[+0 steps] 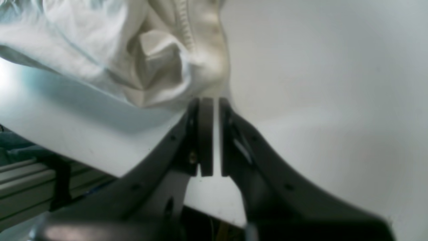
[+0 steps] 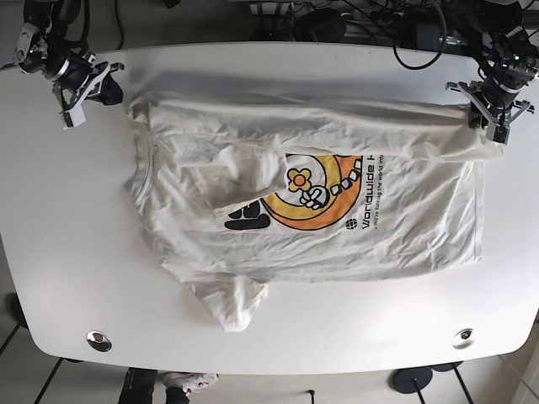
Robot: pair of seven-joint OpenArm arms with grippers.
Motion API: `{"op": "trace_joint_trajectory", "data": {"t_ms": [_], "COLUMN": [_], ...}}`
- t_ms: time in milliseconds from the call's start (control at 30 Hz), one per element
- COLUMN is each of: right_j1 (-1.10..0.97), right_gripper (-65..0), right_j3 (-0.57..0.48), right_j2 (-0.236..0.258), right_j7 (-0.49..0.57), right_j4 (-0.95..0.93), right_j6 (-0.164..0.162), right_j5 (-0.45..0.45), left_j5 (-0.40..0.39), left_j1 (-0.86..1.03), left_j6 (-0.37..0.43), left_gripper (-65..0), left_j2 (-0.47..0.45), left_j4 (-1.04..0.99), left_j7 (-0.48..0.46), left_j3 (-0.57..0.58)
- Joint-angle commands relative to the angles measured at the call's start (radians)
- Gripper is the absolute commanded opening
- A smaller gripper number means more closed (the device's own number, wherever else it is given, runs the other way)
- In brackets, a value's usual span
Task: Fold the T-shirt properly
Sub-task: 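Pull the shirt edge taut with both grippers and release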
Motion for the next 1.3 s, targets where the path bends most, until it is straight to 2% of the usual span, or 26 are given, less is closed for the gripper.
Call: {"op": "trace_joint_trajectory", "data": {"t_ms": [33, 100, 133, 233, 267, 333, 400, 433, 500, 533, 600, 667, 700, 767, 833, 1000, 1100, 1133, 1167, 1200, 1233, 1267, 1300], "right_j1": [-0.002, -0.003, -0.003, 0.003, 0.006, 0.008, 0.006, 0.006, 0.025, 0.038, 0.041, 0.046, 0.055, 0.057, 0.057, 0.089, 0.107, 0.107, 0.107, 0.109, 0.109, 0.11, 0.11], "right_gripper": [-62.9, -62.9, -62.9, -62.1, -59.9, -49.8, -36.3, -27.4, -17.1, -15.2, -15.5, -15.5, -15.5, -15.5, -15.5, -15.5, -17.0, -21.2, -32.7, -41.7, -53.6, -59.9, -62.6], "right_j3": [0.008, 0.008, 0.01, 0.048, 0.06, 0.08, 0.089, 0.088, 0.083, 0.083, 0.082, 0.054, 0.023, -0.003, -0.027, -0.026, 0.004, 0.005, 0.004, 0.004, 0.0, -0.001, -0.001], "right_j2": [0.014, 0.012, 0.012, 0.011, 0.008, -0.011, -0.02, -0.04, -0.063, -0.083, -0.103, -0.111, -0.111, -0.117, -0.117, -0.115, -0.115, -0.115, -0.114, -0.114, -0.115, -0.115, -0.115], "right_j7": [0.012, 0.012, 0.012, 0.01, 0.01, 0.01, 0.01, 0.01, 0.01, 0.009, 0.007, -0.002, -0.003, 0.0, 0.0, 0.003, 0.007, 0.007, 0.007, 0.007, 0.007, 0.007, 0.007], "right_j4": [0.019, 0.02, 0.02, 0.02, 0.022, 0.056, 0.102, 0.122, 0.123, 0.119, 0.119, 0.119, 0.119, 0.117, 0.117, 0.037, -0.003, -0.004, -0.009, -0.009, -0.009, -0.009, -0.009], "right_j6": [0.009, 0.009, 0.009, 0.009, 0.009, 0.009, 0.009, 0.009, 0.009, 0.009, 0.009, 0.009, 0.009, 0.009, 0.009, 0.009, 0.009, 0.009, 0.009, 0.009, 0.009, 0.009, 0.009], "right_j5": [0.018, 0.02, 0.021, 0.021, 0.021, 0.021, 0.021, 0.018, 0.014, 0.012, 0.012, 0.011, 0.011, 0.009, 0.009, -0.023, -0.045, -0.045, -0.045, -0.045, -0.045, -0.045, -0.045], "left_j5": [-0.018, -0.021, -0.041, -0.237, -0.288, -0.363, -0.38, -0.38, -0.378, -0.378, -0.358, -0.277, -0.211, -0.127, -0.081, -0.073, -0.07, -0.068, -0.068, -0.067, -0.067, -0.067, -0.073], "left_j1": [-0.006, -0.006, -0.006, 0.002, 0.013, 0.031, 0.03, 0.028, 0.028, 0.033, 0.039, 0.053, 0.053, 0.054, 0.056, 0.051, 0.054, 0.054, 0.056, 0.056, 0.056, 0.056, 0.056], "left_j6": [0.006, 0.006, 0.006, 0.006, 0.006, 0.006, 0.006, 0.006, 0.006, 0.006, 0.006, 0.006, 0.006, 0.006, 0.006, 0.006, 0.006, 0.006, 0.006, 0.006, 0.006, 0.006, 0.006], "left_gripper": [-39.6, -21.1, -18.3, -17.9, -17.9, -17.9, -18.1, -18.5, -24.4, -27.1, -28.2, -28.2, -28.2, -28.1, -28.1, -28.3, -29.9, -35.3, -49.7, -59.2, -64.4, -64.4, -64.7], "left_j2": [-0.028, -0.049, -0.052, -0.132, -0.152, -0.187, -0.196, -0.195, -0.166, -0.147, -0.126, -0.084, -0.058, -0.018, 0.005, 0.011, 0.009, 0.009, 0.009, 0.009, 0.006, -0.006, -0.017], "left_j4": [0.031, 0.046, 0.046, 0.037, 0.029, 0.002, -0.018, -0.021, -0.025, -0.021, -0.026, -0.02, -0.02, -0.025, -0.026, -0.164, -0.21, -0.213, -0.215, -0.215, -0.215, -0.213, -0.212], "left_j7": [0.038, 0.092, 0.102, 0.107, 0.112, 0.142, 0.155, 0.153, 0.151, 0.151, 0.151, 0.15, 0.138, 0.075, 0.021, -0.007, -0.076, -0.083, -0.088, -0.086, -0.085, -0.085, -0.085], "left_j3": [-0.02, -0.081, -0.107, -0.188, -0.207, -0.228, -0.225, -0.204, -0.136, -0.102, -0.078, -0.078, -0.078, -0.078, -0.073, -0.07, -0.07, -0.07, -0.072, -0.075, -0.075, -0.078, -0.079]}}
